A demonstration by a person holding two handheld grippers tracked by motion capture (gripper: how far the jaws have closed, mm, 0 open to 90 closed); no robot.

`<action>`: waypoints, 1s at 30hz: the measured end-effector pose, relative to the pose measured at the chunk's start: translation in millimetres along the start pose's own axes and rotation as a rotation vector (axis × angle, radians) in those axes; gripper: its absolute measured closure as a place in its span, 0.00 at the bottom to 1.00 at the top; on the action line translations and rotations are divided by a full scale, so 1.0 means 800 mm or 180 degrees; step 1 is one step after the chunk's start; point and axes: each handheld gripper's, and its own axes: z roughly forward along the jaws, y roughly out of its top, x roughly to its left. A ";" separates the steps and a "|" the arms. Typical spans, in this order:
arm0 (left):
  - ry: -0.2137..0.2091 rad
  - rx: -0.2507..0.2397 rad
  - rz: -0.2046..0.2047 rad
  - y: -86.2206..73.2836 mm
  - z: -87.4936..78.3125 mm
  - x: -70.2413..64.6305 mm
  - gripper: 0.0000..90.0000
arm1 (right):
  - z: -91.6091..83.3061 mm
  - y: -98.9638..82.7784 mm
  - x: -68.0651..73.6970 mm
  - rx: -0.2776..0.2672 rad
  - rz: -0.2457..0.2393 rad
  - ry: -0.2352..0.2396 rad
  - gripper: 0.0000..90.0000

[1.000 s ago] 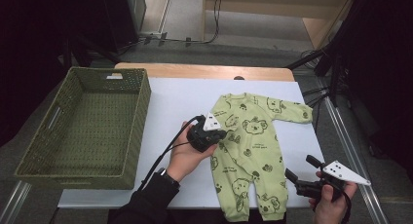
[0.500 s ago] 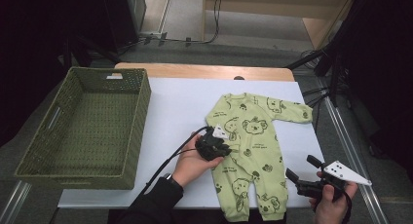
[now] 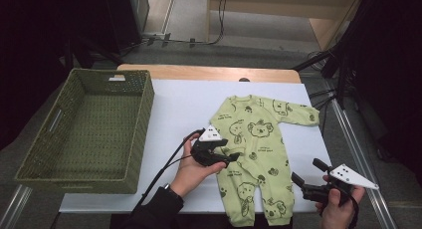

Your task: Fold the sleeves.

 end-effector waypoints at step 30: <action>0.0316 -0.0471 -0.0061 -0.056 -0.100 -0.002 0.00 | 0.002 -0.001 0.000 0.0036 -0.0041 -0.0031 0.00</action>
